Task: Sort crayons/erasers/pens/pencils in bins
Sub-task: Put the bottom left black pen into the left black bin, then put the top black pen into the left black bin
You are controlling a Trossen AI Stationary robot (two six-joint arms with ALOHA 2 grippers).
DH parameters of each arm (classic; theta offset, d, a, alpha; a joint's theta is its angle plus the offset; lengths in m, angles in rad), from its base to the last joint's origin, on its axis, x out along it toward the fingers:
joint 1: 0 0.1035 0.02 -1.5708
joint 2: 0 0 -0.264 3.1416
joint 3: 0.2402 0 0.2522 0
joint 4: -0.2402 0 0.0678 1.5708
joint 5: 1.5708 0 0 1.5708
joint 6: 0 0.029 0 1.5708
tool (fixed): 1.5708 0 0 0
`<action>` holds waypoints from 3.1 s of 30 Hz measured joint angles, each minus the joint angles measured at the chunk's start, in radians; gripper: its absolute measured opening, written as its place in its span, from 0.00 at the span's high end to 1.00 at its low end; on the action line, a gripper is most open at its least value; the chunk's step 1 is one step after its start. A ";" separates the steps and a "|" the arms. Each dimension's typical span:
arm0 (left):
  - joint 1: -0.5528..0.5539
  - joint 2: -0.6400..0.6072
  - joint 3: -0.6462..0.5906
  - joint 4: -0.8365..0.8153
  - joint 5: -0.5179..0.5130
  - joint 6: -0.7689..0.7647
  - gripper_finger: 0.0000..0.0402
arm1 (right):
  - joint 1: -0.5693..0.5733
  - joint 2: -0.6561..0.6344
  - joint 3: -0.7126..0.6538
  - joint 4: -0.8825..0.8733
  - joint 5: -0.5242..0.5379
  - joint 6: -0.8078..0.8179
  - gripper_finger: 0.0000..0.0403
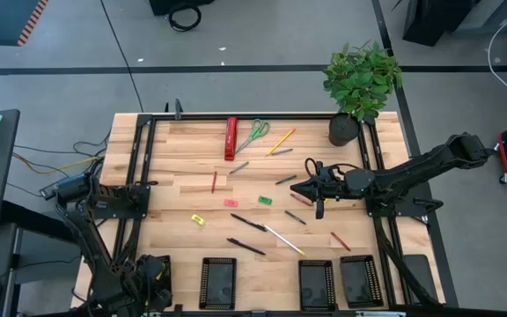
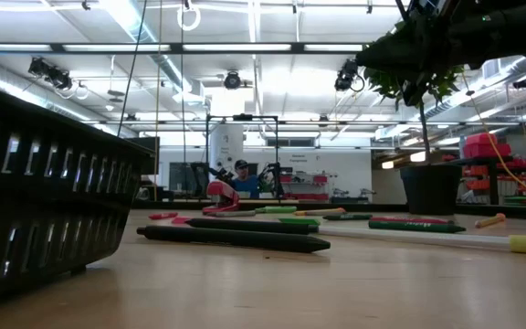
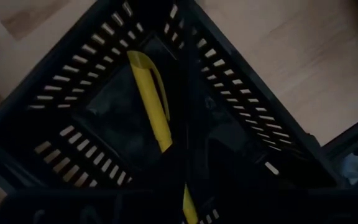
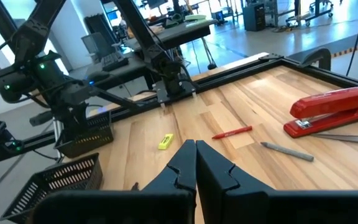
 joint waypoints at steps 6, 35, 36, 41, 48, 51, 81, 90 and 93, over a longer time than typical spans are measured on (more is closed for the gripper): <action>0.000 -0.004 0.000 -0.001 0.003 0.011 0.75 | 0.000 0.000 0.000 0.005 0.000 0.000 0.97; 1.031 -0.121 0.124 0.082 0.063 1.806 0.77 | 0.013 0.000 0.000 -0.026 -0.024 -0.191 0.97; 1.063 -0.120 0.126 0.083 0.066 1.839 0.77 | 0.013 0.000 0.000 -0.026 -0.024 -0.208 0.97; 1.170 -0.102 0.128 0.098 0.124 1.982 0.77 | 0.013 0.000 0.001 -0.048 -0.024 -0.227 0.97; 1.188 -0.031 0.128 0.272 0.275 2.102 0.76 | 0.014 0.000 0.002 -0.141 -0.030 -0.256 0.97; 1.158 0.012 0.128 0.331 0.290 2.158 0.76 | 0.013 0.000 0.002 -0.211 -0.047 -0.244 0.97; 1.090 0.283 0.130 0.488 0.238 2.185 0.83 | 0.014 0.000 0.000 -0.607 -0.050 -0.159 0.97; 1.069 0.283 0.145 0.452 0.230 2.112 0.90 | 0.013 0.000 0.000 -0.549 -0.043 -0.236 0.97; 1.058 0.286 0.175 0.402 0.232 2.096 0.89 | 0.013 0.000 0.000 -0.524 -0.043 -0.255 0.97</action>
